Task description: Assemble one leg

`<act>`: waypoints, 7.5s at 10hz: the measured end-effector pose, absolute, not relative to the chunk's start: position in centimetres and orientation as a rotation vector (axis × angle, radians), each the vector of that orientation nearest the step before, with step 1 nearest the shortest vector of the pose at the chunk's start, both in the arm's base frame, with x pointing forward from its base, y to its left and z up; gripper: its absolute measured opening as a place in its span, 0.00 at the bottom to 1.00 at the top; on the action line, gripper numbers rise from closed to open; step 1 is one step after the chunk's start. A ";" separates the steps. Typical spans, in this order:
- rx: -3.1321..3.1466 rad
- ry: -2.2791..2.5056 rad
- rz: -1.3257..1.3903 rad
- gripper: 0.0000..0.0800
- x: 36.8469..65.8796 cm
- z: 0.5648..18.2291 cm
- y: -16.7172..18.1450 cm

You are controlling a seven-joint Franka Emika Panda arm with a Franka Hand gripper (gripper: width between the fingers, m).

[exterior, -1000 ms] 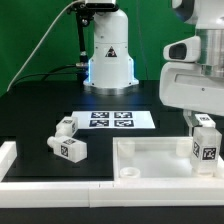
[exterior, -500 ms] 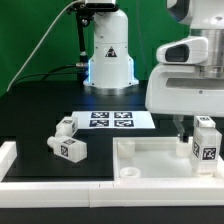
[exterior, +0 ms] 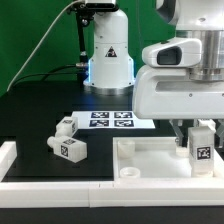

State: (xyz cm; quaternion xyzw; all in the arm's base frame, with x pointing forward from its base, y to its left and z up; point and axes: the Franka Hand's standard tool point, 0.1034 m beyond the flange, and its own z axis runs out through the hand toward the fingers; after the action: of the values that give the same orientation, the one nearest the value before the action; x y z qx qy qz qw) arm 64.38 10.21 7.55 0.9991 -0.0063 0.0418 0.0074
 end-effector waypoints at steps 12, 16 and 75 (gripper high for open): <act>2.442 -2.119 0.050 0.36 64.0 7.1 11.5; 2.856 -1.444 0.087 0.72 64.1 7.3 11.4; 3.022 -1.003 0.151 0.81 64.0 6.6 11.8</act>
Offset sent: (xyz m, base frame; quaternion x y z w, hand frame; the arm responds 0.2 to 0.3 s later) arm 0.0000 0.0000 0.0000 0.0000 0.0000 0.1938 0.9810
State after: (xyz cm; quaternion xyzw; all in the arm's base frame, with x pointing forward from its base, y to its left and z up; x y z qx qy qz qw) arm 64.02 11.80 6.60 0.9478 -0.3146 0.0474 -0.0233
